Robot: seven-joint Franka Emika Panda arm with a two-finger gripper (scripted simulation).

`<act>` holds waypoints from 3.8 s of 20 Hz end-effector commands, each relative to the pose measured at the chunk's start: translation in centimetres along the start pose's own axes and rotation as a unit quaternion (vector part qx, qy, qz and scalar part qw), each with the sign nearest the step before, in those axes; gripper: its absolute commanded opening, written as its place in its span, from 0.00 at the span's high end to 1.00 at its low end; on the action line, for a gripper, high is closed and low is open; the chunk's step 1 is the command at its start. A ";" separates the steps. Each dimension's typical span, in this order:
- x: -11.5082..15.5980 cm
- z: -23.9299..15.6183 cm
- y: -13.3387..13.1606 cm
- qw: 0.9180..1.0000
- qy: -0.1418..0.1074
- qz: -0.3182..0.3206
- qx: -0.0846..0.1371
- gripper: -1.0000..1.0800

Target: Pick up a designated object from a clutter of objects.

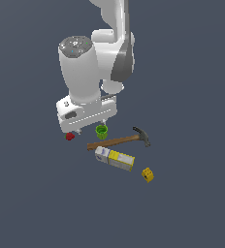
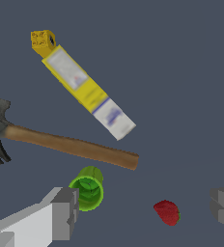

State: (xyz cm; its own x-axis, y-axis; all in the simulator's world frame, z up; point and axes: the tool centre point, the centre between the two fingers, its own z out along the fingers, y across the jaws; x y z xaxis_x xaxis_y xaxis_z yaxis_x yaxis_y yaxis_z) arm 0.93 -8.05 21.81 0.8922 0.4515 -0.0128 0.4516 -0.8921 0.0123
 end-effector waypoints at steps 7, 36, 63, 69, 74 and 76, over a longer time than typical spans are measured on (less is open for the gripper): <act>-2.7 3.5 3.2 0.997 -0.001 -0.077 0.000 0.04; -13.3 13.8 9.9 0.949 0.006 -0.315 0.003 0.04; -14.6 19.5 10.2 0.940 0.008 -0.341 0.004 0.04; -14.5 19.9 10.2 0.940 0.008 -0.341 0.004 1.00; -14.5 19.9 10.2 0.940 0.008 -0.341 0.004 1.00; -14.5 19.9 10.2 0.940 0.008 -0.341 0.004 1.00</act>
State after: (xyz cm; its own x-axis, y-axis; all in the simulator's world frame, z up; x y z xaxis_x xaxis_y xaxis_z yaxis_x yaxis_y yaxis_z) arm -7.50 -24.11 2.32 0.3948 0.9188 -0.0001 0.9188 -0.3948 0.0011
